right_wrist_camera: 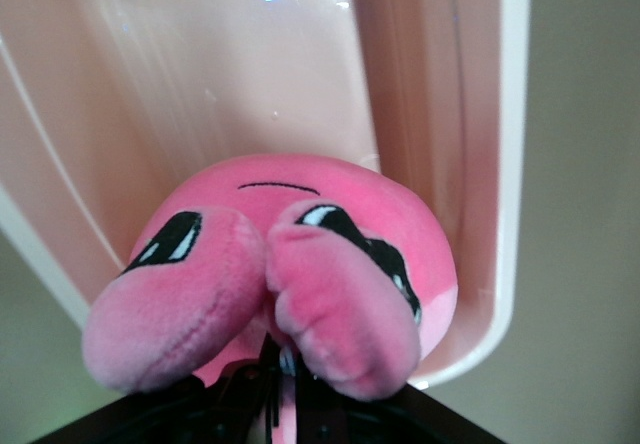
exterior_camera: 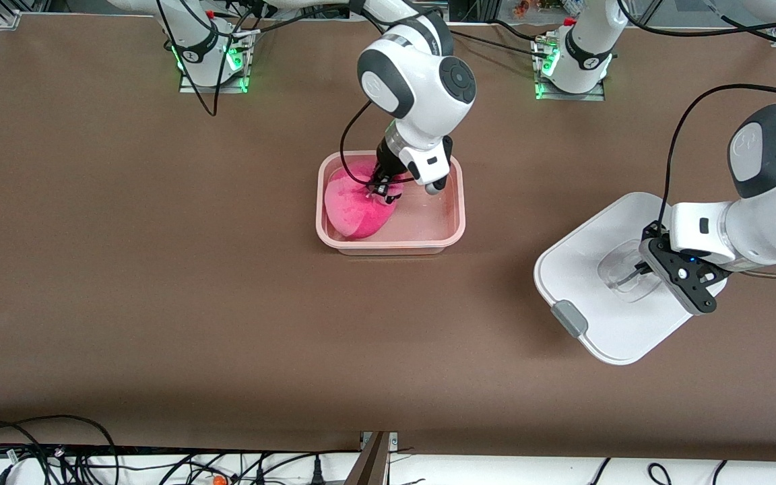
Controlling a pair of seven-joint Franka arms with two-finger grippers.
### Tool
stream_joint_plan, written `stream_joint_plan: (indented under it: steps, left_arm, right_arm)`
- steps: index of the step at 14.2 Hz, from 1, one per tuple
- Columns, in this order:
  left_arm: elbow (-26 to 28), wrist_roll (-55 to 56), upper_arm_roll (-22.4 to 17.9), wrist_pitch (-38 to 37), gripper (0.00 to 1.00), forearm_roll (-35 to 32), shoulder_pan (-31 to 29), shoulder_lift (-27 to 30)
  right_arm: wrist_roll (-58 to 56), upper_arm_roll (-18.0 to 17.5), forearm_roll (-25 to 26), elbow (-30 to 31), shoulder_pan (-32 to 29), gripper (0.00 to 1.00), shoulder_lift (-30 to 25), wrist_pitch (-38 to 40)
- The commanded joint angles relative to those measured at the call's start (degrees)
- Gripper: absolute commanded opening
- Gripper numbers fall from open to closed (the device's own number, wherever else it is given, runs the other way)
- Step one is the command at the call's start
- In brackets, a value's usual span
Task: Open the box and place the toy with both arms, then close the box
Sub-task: 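Lower the toy into the tub and open the right gripper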
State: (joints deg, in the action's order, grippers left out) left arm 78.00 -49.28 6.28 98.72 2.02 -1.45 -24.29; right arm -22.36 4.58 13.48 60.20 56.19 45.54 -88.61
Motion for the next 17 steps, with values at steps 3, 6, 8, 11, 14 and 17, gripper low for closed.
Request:
stream_joint_plan:
  steps: [3, 6, 8, 11, 14, 17]
  left_arm:
    - [-0.39, -1.52, 0.14, -0.89, 0.00, 1.41, -0.22, 0.12]
    - [-0.39, -1.61, 0.14, -0.89, 0.00, 1.41, -0.13, 0.12]
    - [-0.39, -1.69, 0.14, -0.89, 0.00, 1.41, -0.13, 0.12]
    - [-0.22, -3.44, 0.14, -0.89, 0.00, 1.41, -0.13, 0.12]
    - [-0.13, -4.42, 0.14, -0.89, 0.00, 1.41, -0.22, 0.04]
    - [0.13, -6.08, 0.14, -0.81, 0.00, 1.41, -0.13, 0.04]
  right_arm:
    - [3.27, 0.78, 2.96, -2.46, 0.59, 0.00, 5.60, -3.75]
    - [7.48, 0.78, 2.96, -2.46, 1.12, 0.19, 7.19, -8.75]
    - [11.79, 0.43, 2.61, -2.54, 1.21, 1.00, 7.28, -11.83]
    - [18.21, -0.18, 2.26, -2.63, 1.56, 1.00, 6.41, -12.29]
    - [19.71, -0.02, -0.71, -2.81, 1.03, 1.00, 0.88, -9.75]
    - [25.93, 1.65, -2.48, -2.72, -3.08, 1.00, -6.06, -9.29]
